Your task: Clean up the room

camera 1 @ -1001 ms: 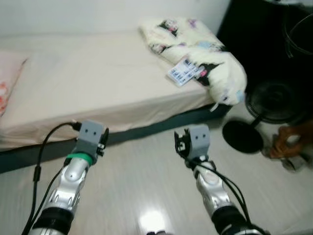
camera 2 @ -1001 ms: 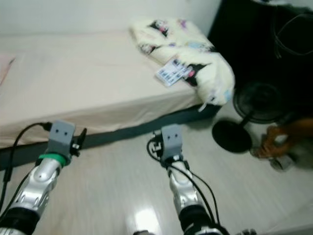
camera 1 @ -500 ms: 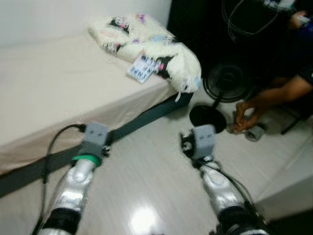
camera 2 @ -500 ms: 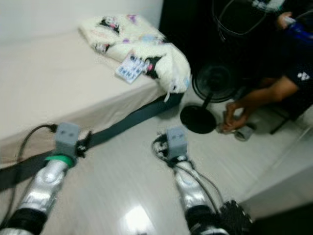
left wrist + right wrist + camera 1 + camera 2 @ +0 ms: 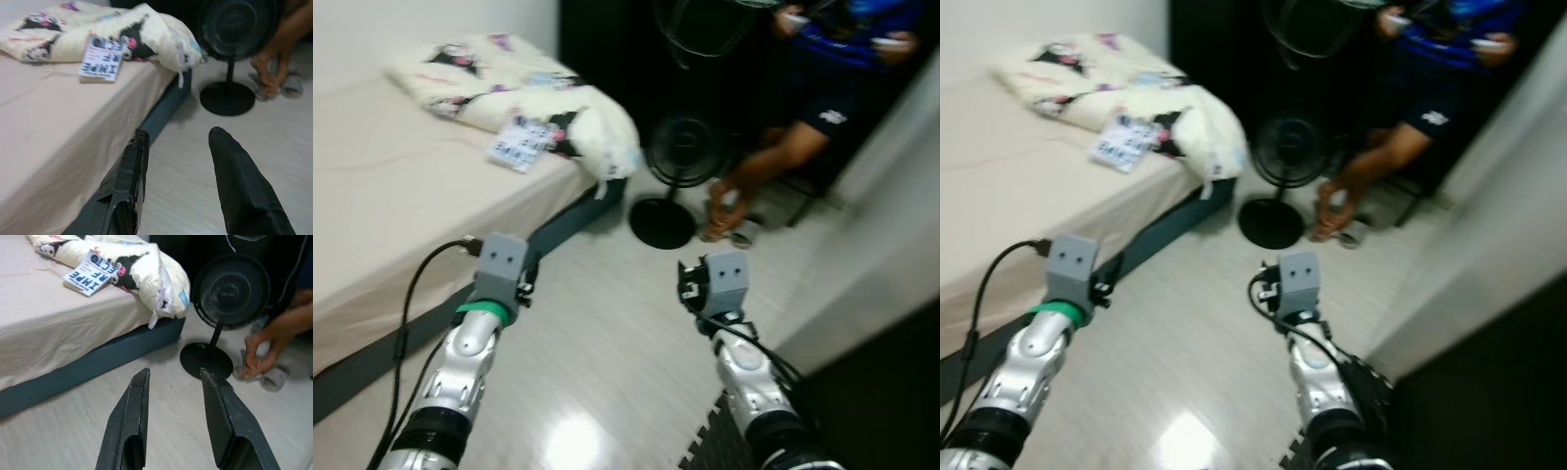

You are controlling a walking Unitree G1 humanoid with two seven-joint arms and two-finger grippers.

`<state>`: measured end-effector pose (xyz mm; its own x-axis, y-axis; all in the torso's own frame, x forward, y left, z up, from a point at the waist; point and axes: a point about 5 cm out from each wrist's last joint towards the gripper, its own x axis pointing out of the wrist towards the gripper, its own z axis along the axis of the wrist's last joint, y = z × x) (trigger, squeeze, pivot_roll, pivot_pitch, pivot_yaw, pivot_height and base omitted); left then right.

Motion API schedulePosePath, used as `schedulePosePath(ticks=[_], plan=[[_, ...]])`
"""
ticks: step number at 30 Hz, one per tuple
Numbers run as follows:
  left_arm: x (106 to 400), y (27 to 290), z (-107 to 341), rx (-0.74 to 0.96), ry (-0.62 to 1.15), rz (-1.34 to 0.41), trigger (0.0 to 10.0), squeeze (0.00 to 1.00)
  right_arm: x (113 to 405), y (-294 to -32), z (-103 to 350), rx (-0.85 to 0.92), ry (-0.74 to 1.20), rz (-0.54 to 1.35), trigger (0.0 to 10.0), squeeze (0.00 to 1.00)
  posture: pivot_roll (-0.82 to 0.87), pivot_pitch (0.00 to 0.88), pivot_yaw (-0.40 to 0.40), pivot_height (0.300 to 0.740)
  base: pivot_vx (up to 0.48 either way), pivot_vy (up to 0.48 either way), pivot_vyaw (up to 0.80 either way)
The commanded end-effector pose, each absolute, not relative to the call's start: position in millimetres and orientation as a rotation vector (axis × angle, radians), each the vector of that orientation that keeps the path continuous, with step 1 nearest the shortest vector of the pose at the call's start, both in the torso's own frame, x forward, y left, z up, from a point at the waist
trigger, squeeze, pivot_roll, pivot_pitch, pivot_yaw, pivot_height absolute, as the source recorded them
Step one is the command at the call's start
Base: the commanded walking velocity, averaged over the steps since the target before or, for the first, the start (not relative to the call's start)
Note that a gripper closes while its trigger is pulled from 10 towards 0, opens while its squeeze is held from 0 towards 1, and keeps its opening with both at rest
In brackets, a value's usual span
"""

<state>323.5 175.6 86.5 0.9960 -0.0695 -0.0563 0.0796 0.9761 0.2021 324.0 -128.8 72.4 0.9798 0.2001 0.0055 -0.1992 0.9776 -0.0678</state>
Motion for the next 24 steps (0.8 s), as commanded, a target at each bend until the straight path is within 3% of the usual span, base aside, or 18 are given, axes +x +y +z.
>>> schedulePosePath(ticks=[1,24], plan=[[322.2,173.7,79.9,0.207,0.074,-0.071,10.0,0.00,322.8,-133.3,69.0,-0.078,0.006,0.190,10.0,0.00,0.01,0.000,0.012,0.735,0.442,0.000,0.00],[323.3,168.7,80.2,0.198,0.066,-0.084,10.0,0.00,321.5,-131.2,69.3,-0.070,-0.002,0.194,10.0,0.00,0.00,0.009,0.013,0.735,0.442,0.000,0.00]])
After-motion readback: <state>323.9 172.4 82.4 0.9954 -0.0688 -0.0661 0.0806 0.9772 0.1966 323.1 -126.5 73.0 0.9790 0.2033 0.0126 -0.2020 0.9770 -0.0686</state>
